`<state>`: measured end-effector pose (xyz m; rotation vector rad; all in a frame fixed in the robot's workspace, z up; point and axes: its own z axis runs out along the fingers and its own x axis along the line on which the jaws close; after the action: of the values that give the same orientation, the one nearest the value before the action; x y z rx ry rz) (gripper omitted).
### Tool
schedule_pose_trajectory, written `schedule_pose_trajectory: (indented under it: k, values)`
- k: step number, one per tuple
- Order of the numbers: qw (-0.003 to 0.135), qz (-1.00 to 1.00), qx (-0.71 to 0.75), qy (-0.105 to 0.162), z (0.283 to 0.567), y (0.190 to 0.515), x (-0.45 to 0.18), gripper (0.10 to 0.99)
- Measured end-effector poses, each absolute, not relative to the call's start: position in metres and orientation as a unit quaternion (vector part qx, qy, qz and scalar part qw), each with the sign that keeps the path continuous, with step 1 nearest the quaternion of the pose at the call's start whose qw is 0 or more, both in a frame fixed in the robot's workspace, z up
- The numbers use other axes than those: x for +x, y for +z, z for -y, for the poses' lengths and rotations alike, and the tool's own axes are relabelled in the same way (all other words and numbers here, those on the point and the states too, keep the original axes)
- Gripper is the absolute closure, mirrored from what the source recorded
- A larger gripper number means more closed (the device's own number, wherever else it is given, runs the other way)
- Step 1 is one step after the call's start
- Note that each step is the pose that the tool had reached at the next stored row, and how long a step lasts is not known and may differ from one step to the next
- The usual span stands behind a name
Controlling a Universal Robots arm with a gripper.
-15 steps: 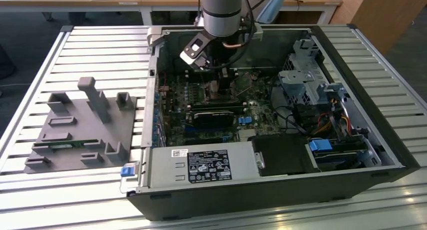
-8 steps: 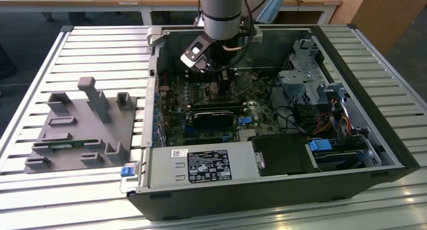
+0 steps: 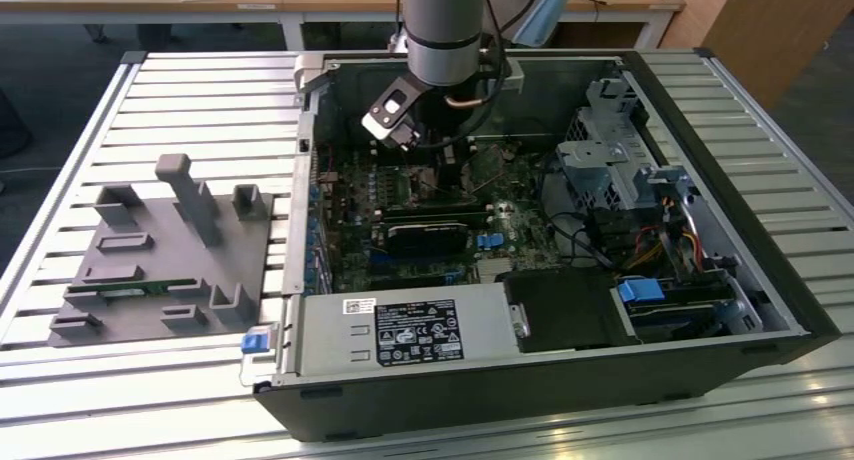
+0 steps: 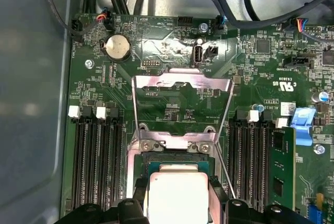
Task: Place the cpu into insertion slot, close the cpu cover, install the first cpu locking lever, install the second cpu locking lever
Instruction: 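Place the cpu into insertion slot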
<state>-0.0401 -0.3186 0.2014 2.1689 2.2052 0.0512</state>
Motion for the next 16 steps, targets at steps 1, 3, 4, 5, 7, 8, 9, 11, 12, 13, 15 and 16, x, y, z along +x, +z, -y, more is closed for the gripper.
schedule_pose_trajectory:
  k: [1, 3, 4, 5, 7, 8, 9, 11, 12, 13, 15, 16]
  values:
    - [0.024, -0.713, 0.701, 0.017, 0.3184, 0.2004, -0.0396, 0.545]
    - [0.024, -0.712, 0.701, 0.016, 0.3183, 0.1991, -0.0396, 0.545]
    - [0.024, -0.712, 0.702, 0.016, 0.3182, 0.1984, -0.0395, 0.545]
    - [0.024, -0.712, 0.702, 0.016, 0.3181, 0.1978, -0.0395, 0.545]
    - [0.024, -0.711, 0.702, 0.016, 0.3174, 0.1969, -0.0394, 0.545]
    - [0.024, -0.711, 0.703, 0.016, 0.3169, 0.1965, -0.0394, 0.545]
    - [0.024, -0.710, 0.703, 0.016, 0.3163, 0.1961, -0.0395, 0.545]
    - [0.024, -0.709, 0.705, 0.016, 0.3154, 0.1952, -0.0394, 0.545]
    - [0.024, -0.708, 0.705, 0.016, 0.3151, 0.1947, -0.0394, 0.545]
    - [0.024, -0.708, 0.706, 0.016, 0.3149, 0.1940, -0.0394, 0.545]
    - [0.024, -0.708, 0.706, 0.016, 0.3150, 0.1932, -0.0395, 0.545]
    - [0.024, -0.708, 0.706, 0.016, 0.3150, 0.1932, -0.0395, 0.545]
